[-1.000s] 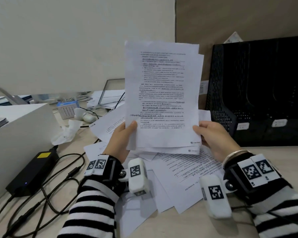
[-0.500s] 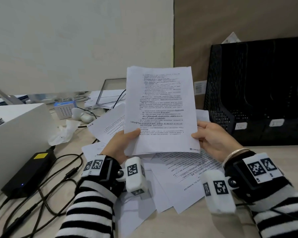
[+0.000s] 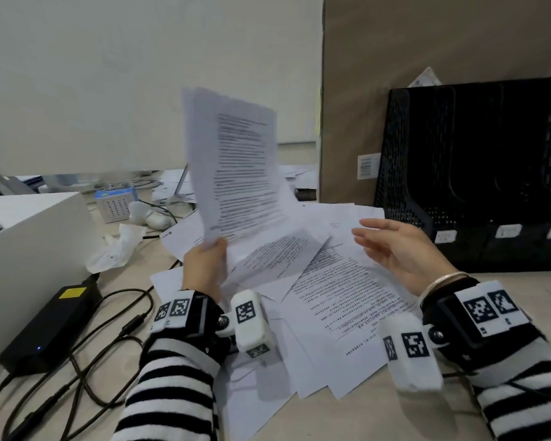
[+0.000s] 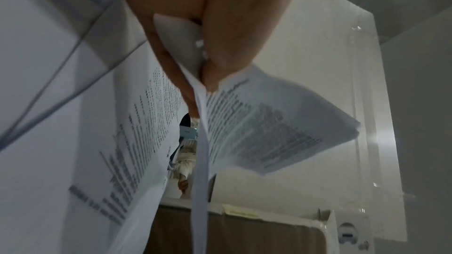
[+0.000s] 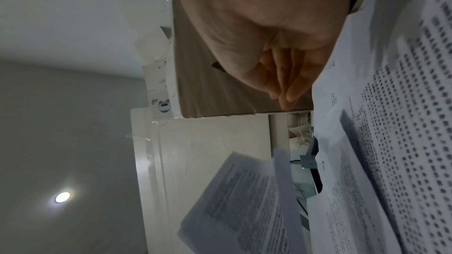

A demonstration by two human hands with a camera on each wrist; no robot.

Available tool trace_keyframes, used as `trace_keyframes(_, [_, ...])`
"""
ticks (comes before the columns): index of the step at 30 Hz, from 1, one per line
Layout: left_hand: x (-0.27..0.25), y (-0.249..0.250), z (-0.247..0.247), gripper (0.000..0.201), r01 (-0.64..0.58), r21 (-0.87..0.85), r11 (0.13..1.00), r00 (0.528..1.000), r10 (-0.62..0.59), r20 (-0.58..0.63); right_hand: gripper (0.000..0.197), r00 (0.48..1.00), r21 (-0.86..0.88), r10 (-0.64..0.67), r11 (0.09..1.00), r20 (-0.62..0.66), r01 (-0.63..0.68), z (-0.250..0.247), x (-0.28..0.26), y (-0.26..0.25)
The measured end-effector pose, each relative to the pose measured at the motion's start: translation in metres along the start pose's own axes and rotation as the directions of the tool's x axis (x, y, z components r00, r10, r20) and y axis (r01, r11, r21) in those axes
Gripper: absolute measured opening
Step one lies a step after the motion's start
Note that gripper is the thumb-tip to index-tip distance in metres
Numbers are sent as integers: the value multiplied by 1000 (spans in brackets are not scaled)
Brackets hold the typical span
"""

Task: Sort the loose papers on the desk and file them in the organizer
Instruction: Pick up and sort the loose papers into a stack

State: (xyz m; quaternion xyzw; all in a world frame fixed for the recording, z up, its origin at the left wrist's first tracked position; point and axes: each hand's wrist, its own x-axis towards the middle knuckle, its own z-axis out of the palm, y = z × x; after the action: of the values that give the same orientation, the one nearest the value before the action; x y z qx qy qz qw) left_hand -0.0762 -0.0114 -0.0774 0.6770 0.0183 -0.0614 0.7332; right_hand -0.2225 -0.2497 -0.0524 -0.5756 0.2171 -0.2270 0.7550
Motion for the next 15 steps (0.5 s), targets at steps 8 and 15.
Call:
trace_keyframes(8, [21, -9, -4, 38, -52, 3, 999, 979, 52, -195, 13, 996, -706, 23, 706, 92, 49, 48, 55, -30])
trace_keyframes(15, [23, -8, -9, 33, -29, 44, 999, 977, 38, -209, 44, 979, -988, 185, 144, 83, 56, 91, 108, -25])
